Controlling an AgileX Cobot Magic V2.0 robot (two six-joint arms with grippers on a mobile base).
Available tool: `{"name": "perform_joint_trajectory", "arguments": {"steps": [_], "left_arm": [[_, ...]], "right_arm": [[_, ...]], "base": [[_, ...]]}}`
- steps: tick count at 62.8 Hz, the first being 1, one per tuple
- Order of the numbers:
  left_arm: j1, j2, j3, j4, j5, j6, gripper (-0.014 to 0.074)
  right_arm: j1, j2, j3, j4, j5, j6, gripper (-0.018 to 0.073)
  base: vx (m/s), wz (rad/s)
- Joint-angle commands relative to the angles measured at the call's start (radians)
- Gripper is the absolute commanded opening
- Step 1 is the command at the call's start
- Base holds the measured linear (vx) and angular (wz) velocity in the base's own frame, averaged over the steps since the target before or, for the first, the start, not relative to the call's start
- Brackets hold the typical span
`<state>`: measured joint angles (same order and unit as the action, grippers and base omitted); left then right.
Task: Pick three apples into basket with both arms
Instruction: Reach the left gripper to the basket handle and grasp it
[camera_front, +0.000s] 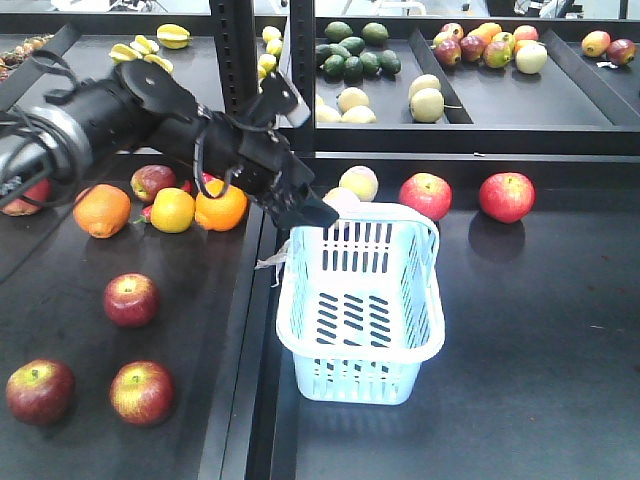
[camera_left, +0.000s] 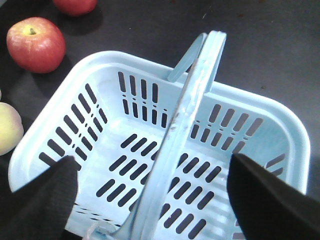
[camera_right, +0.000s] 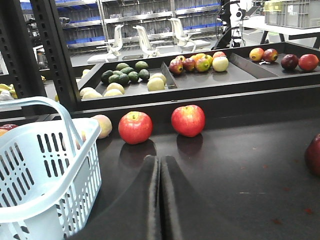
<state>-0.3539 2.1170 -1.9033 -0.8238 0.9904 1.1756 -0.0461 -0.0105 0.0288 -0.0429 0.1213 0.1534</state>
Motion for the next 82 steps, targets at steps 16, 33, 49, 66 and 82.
{"name": "perform_joint_trajectory", "arguments": {"steps": [16, 33, 49, 66, 82], "left_arm": [[-0.024, 0.001, -0.038, -0.042, -0.073, 0.027, 0.0572], [-0.027, 0.044, -0.037, -0.004, -0.077, 0.042, 0.0524], [-0.031, 0.044, -0.037, -0.005, -0.036, 0.029, 0.0192], [-0.054, 0.019, -0.039, -0.037, 0.141, 0.007, -0.0009], [-0.056, -0.074, -0.038, -0.183, 0.261, -0.182, -0.0008]], "right_arm": [[-0.004, -0.010, 0.013, -0.006, -0.078, -0.012, -0.0004], [-0.004, -0.010, 0.013, -0.006, -0.078, -0.012, -0.0004], [-0.004, -0.010, 0.013, -0.006, -0.078, -0.012, -0.0004], [-0.004, -0.010, 0.013, -0.006, -0.078, -0.012, -0.0004], [-0.004, -0.010, 0.013, -0.006, -0.078, -0.012, -0.0004]], "base": [[0.00, 0.00], [0.00, 0.00], [0.00, 0.00], [0.00, 0.00], [0.00, 0.00]]}}
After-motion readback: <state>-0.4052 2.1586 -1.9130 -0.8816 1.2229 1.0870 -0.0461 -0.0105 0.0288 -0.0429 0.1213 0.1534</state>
